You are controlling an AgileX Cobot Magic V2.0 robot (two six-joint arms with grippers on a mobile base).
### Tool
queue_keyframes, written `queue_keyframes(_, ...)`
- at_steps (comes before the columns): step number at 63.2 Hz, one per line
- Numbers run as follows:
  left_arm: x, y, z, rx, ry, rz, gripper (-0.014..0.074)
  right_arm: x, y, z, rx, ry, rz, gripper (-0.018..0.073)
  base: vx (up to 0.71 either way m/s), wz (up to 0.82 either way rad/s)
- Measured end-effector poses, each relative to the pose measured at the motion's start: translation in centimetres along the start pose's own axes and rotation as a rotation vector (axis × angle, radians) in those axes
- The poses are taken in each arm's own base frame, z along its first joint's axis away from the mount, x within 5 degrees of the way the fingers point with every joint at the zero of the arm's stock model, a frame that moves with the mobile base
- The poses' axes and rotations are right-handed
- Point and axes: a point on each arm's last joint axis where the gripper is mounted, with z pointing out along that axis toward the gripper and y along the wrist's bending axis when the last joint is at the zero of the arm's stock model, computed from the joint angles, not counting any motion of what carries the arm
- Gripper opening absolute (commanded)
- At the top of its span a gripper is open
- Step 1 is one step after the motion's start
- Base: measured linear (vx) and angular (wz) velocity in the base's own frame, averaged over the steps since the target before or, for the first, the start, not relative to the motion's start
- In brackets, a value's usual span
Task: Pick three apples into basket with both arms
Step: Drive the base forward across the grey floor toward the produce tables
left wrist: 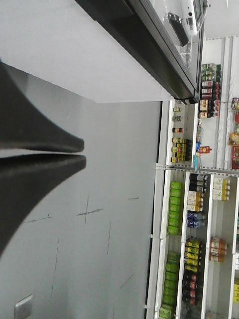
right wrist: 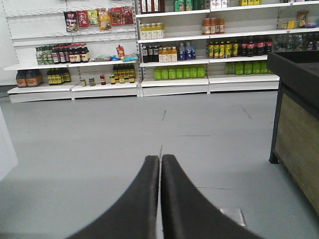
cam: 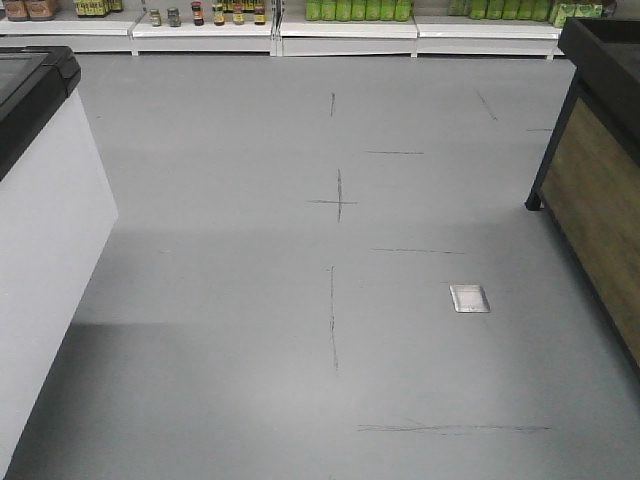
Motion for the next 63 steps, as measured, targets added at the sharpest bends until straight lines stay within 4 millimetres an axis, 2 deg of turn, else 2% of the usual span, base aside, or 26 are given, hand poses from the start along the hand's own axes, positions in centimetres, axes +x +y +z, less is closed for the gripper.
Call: queue_keyframes(63,0.00,0.00,0.00,0.000,0.000,0.000,-0.0006,0.00,0.00,0.00,0.000,0.000,0.000,-0.0004,0.00,0.00)
